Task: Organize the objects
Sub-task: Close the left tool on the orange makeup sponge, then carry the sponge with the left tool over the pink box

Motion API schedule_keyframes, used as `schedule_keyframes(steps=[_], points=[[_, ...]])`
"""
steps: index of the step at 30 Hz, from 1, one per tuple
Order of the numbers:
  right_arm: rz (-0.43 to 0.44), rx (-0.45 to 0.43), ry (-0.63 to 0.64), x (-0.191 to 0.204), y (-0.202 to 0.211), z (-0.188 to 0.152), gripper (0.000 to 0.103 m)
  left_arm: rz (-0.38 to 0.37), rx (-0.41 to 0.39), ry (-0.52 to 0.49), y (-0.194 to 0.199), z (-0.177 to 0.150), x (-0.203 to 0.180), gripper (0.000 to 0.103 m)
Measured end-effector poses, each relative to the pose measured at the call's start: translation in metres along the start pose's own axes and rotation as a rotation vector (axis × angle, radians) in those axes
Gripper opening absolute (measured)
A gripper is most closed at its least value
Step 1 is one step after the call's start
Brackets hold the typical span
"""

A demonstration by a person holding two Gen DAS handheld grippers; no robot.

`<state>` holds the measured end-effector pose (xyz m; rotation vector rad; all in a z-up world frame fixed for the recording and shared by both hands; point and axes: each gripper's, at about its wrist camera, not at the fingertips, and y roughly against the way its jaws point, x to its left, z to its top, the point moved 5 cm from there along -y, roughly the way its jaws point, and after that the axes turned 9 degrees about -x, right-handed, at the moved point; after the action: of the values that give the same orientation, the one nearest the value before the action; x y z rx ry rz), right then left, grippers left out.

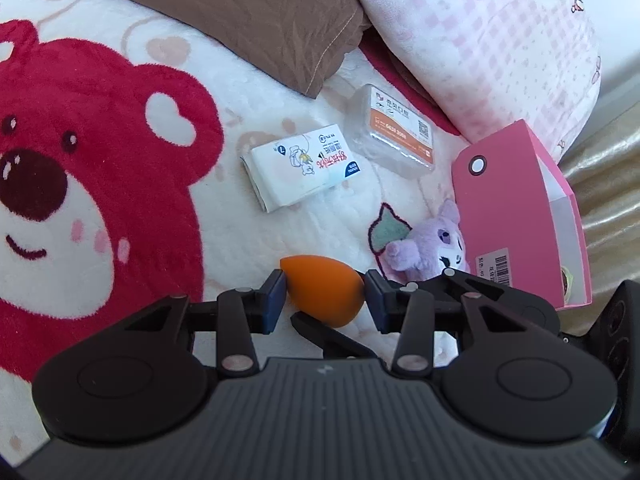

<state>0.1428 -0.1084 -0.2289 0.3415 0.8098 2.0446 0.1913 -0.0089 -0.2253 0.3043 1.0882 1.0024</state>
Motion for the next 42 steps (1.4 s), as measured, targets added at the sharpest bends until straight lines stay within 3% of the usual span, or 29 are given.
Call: schedule_keyframes(steps=[12, 18, 27, 42], points=[[-0.063, -0.016, -0.093, 0.005, 0.061, 0.003, 0.041, -0.036, 0.065, -0.037, 0.03, -0.015, -0.042, 0.042], [-0.107, -0.031, -0.095, 0.005, 0.107, 0.01, 0.041, -0.056, 0.054, -0.142, 0.055, -0.02, -0.086, 0.042], [-0.146, -0.017, -0.188, 0.006, 0.173, 0.021, 0.041, -0.085, 0.043, -0.215, 0.089, -0.024, -0.146, 0.043], [-0.28, -0.097, -0.198, -0.042, 0.231, 0.037, 0.041, -0.16, 0.049, -0.325, 0.093, -0.011, -0.234, 0.042]])
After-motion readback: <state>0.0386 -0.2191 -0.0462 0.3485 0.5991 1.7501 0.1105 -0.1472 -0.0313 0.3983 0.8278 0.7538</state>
